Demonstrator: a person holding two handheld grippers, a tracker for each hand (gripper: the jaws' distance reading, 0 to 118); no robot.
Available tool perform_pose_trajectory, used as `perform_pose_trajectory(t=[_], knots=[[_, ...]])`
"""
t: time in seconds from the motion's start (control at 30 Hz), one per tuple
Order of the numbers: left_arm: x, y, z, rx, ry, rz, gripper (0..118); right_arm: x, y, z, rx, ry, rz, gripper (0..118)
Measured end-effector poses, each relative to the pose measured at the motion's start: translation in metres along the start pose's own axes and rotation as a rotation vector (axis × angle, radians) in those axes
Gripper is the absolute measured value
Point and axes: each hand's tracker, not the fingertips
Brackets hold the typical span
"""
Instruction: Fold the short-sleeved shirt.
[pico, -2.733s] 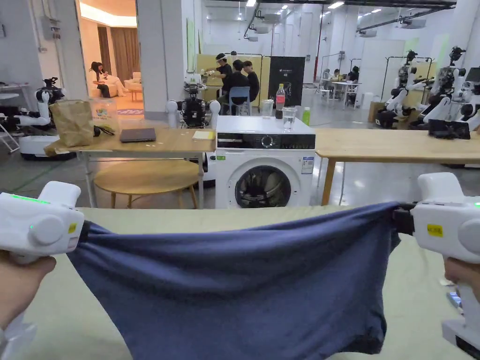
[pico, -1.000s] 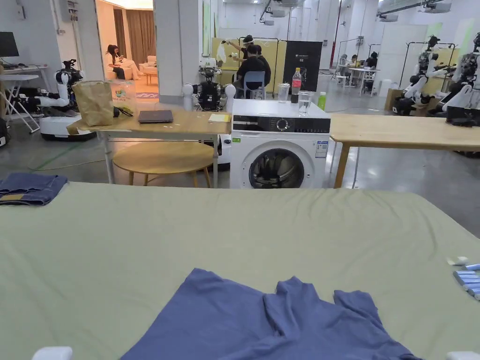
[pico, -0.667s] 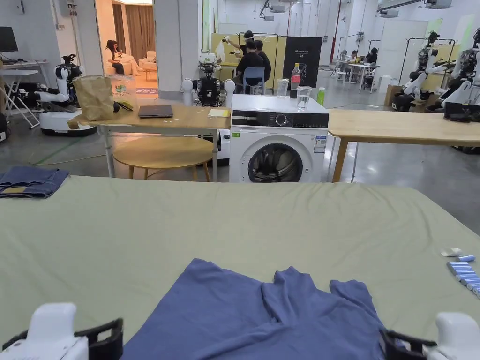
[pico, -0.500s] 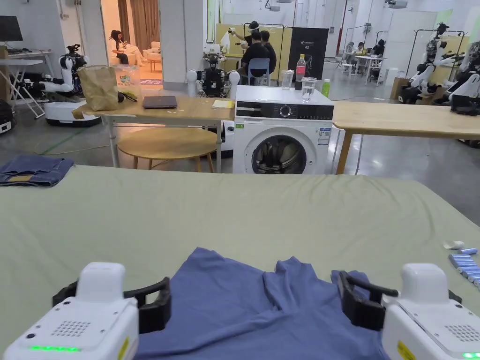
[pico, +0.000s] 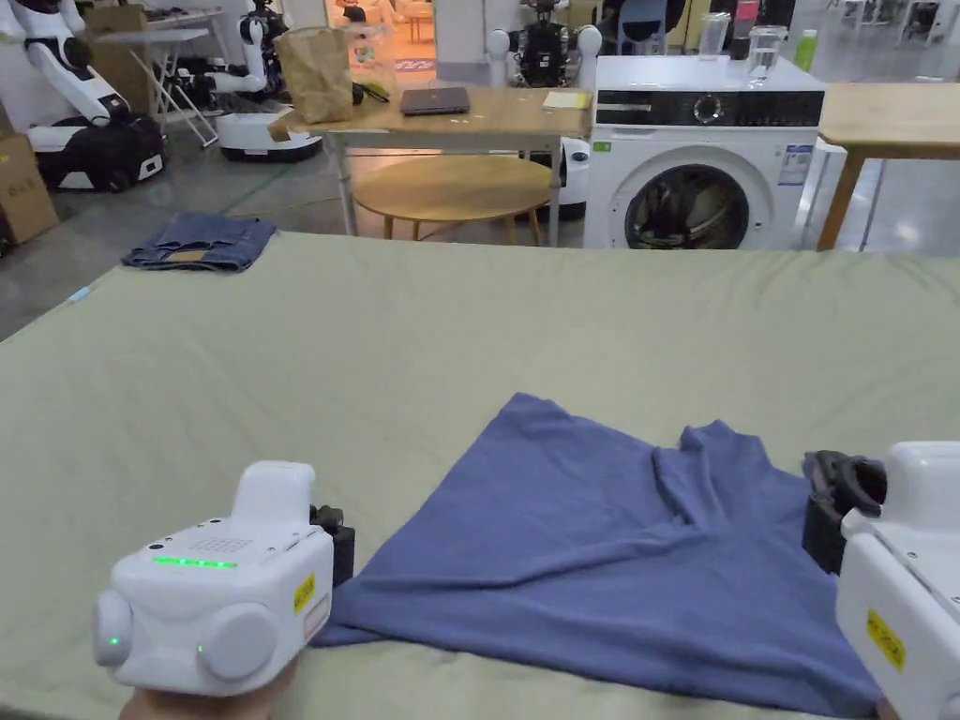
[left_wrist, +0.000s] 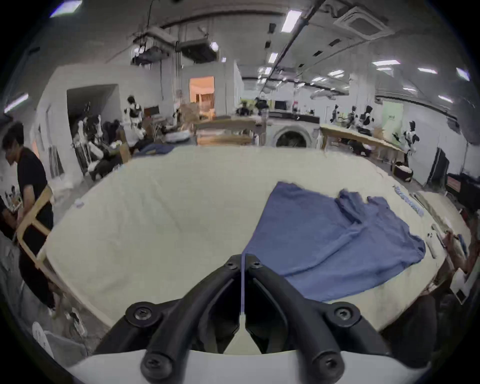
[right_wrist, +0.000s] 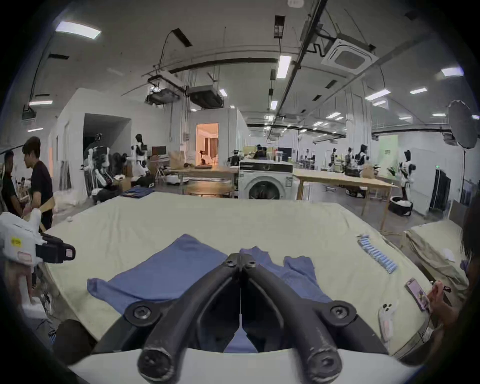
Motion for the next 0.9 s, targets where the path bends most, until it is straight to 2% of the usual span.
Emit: perform_pose_trajectory(t=[0.03, 0.07, 0.1, 0.13, 0.2, 0.4, 0.53, 0.57, 0.6, 0.63, 0.67, 0.7, 0.77, 0.9], knots=[[-0.013, -0.007, -0.004, -0.015, -0.018, 0.014, 6, -0.001, -0.005, -0.002, -0.013, 0.006, -0.005, 0], [-0.024, -0.012, -0.007, -0.032, -0.042, 0.024, 35, -0.001, -0.01, -0.004, -0.026, 0.012, -0.01, 0], [-0.036, -0.016, -0.012, -0.044, -0.079, 0.039, 97, -0.002, -0.015, -0.007, -0.042, 0.016, -0.014, 0], [-0.045, -0.019, -0.019, -0.082, -0.116, 0.04, 118, -0.004, -0.019, -0.012, -0.062, 0.02, -0.01, 0], [-0.056, -0.031, -0.027, -0.151, -0.171, 0.009, 116, -0.006, -0.027, -0.018, -0.097, 0.026, -0.003, 0], [-0.073, -0.033, -0.085, -0.234, -0.159, 0.019, 115, -0.012, -0.039, -0.034, -0.161, 0.031, 0.025, 0], [-0.065, -0.033, -0.119, -0.262, -0.156, -0.001, 101, -0.012, -0.037, -0.045, -0.181, 0.023, 0.029, 0], [-0.062, -0.034, -0.128, -0.289, -0.151, -0.028, 94, -0.011, -0.036, -0.047, -0.184, 0.02, 0.029, 0], [-0.059, -0.039, -0.134, -0.321, -0.144, -0.059, 75, -0.01, -0.036, -0.049, -0.189, 0.018, 0.026, 0], [-0.056, -0.043, -0.138, -0.348, -0.134, -0.092, 66, -0.008, -0.035, -0.051, -0.194, 0.018, 0.019, 0], [-0.053, -0.043, -0.133, -0.315, -0.117, -0.113, 65, -0.009, -0.036, -0.052, -0.199, 0.015, 0.015, 0], [-0.049, -0.039, -0.121, -0.298, -0.128, -0.096, 47, -0.008, -0.036, -0.053, -0.203, 0.009, 0.015, 0], [-0.041, -0.034, -0.103, -0.3, -0.144, -0.08, 0, -0.004, -0.036, -0.055, -0.206, 0.005, 0.019, 0], [-0.023, -0.028, -0.074, -0.233, -0.112, -0.089, 0, 0.005, -0.039, -0.066, -0.236, 0.007, 0.013, 0]])
